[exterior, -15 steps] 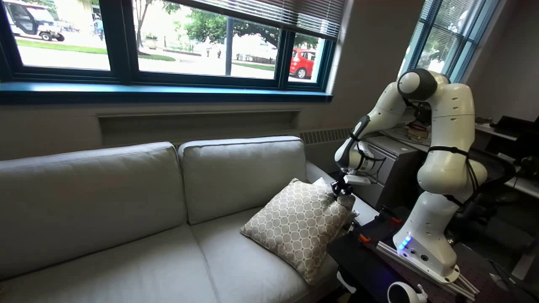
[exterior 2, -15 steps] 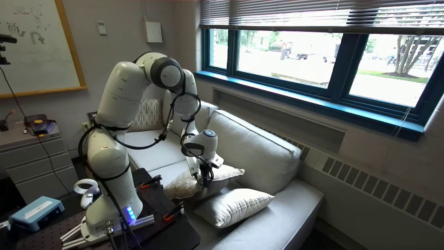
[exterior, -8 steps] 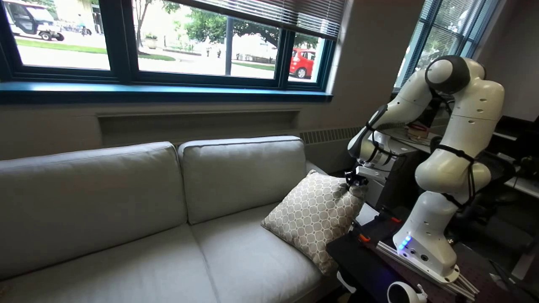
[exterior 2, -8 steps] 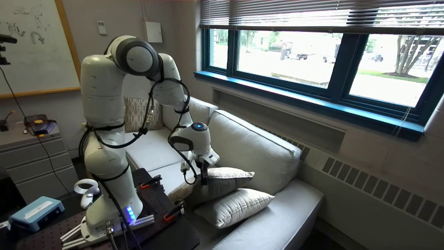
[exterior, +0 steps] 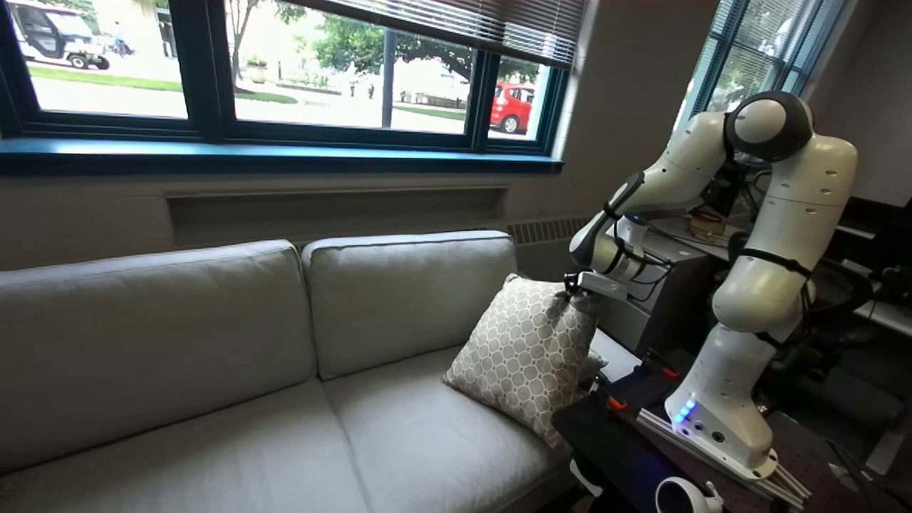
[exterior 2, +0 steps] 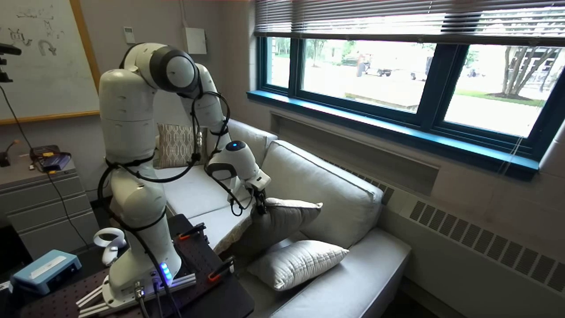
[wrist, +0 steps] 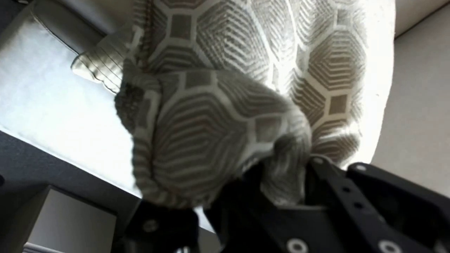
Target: Move the big pillow to the right side of the couch
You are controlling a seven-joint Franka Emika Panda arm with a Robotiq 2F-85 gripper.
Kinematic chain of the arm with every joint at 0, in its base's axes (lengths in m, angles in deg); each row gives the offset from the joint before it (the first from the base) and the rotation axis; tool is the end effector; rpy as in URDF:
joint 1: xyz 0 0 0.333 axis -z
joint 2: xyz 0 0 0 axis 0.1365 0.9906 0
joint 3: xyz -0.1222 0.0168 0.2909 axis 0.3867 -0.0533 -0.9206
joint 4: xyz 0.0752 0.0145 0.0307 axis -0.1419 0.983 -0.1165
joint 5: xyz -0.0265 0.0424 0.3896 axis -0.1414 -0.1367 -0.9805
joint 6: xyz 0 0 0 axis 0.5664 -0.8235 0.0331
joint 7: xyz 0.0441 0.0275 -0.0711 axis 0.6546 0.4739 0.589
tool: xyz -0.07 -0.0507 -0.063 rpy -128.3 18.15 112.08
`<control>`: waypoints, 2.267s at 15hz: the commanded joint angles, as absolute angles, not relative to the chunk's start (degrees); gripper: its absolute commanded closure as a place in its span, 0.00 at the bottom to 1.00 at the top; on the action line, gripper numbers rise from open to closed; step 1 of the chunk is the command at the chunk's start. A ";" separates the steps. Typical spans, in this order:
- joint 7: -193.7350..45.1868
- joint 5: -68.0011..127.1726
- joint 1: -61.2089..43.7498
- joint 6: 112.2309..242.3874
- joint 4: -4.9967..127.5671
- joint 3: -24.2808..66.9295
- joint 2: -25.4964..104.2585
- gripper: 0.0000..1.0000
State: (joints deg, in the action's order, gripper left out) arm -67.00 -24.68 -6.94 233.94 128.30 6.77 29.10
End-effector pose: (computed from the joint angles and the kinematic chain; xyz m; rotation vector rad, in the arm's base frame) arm 0.3861 -0.0171 0.2175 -2.8318 1.0411 -0.5989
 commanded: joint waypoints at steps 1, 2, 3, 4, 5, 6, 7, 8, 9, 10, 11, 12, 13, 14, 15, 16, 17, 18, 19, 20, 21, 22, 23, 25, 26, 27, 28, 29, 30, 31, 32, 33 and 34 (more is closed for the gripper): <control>-66.93 -30.51 -11.69 238.42 126.95 9.00 27.06 0.97; -66.29 -32.12 -12.32 238.56 126.81 9.46 26.49 0.97; -65.96 -33.77 -12.96 239.23 126.85 9.96 25.99 0.97; -65.86 -35.13 -13.16 239.70 127.01 10.30 25.08 0.97; -65.63 -36.56 -13.37 240.32 127.07 10.64 24.48 0.97; -64.79 -37.49 -13.37 240.39 126.79 11.11 24.33 0.97; -63.26 -38.15 -13.52 240.37 126.01 11.55 25.28 0.97; -61.71 -38.45 -13.69 240.78 124.47 11.98 27.28 0.97; -60.48 -38.66 -13.66 240.66 123.19 12.42 28.16 0.97; -59.40 -38.46 -13.59 240.80 121.37 13.05 29.18 0.97; -58.54 -38.28 -13.55 240.37 119.72 13.79 29.78 0.97; -57.97 -37.86 -13.63 240.24 117.75 14.41 30.92 0.97; -57.22 -37.70 -13.81 240.11 115.88 15.10 31.98 0.97; -56.53 -37.83 -14.14 240.03 114.10 15.79 32.99 0.97; -55.91 -37.89 -14.55 240.21 112.13 16.51 34.19 0.97; -55.29 -38.06 -15.03 239.99 110.35 17.34 35.14 0.97; -54.90 -38.31 -15.69 239.88 108.44 18.29 36.32 0.97; -54.76 -38.38 -16.35 239.58 106.50 19.28 37.42 0.97; -54.64 -38.59 -17.28 239.20 104.76 20.45 38.51 0.97; -54.80 -38.60 -18.19 238.63 102.84 21.65 39.79 0.97; -55.08 -38.86 -19.41 238.17 101.17 23.11 40.93 0.97; -55.47 -39.15 -20.70 237.66 99.75 24.59 41.76 0.97; -55.87 -39.33 -21.83 237.44 98.71 25.88 42.28 0.97; -56.43 -39.80 -24.32 237.09 97.22 28.55 43.51 0.97; -56.68 -40.02 -25.45 236.65 96.52 29.76 44.49 0.97; -56.49 -39.23 -25.77 234.82 95.89 30.26 45.51 0.97; -56.93 -38.86 -26.43 233.52 95.42 31.03 46.66 0.97; -57.17 -38.15 -26.49 231.32 95.09 31.22 47.46 0.97; -57.33 -37.53 -26.01 228.68 95.07 30.84 48.29 0.97; -57.31 -37.16 -25.65 226.60 95.47 30.34 48.90 0.97; -57.22 -37.06 -25.12 224.63 95.78 29.82 49.56 0.97; -63.47 -29.41 -20.62 224.53 97.70 25.71 49.31 0.97; -57.82 -35.70 -23.04 222.15 96.85 27.74 50.30 0.97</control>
State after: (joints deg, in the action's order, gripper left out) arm -57.86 -35.23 -24.53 226.61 99.42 29.55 47.34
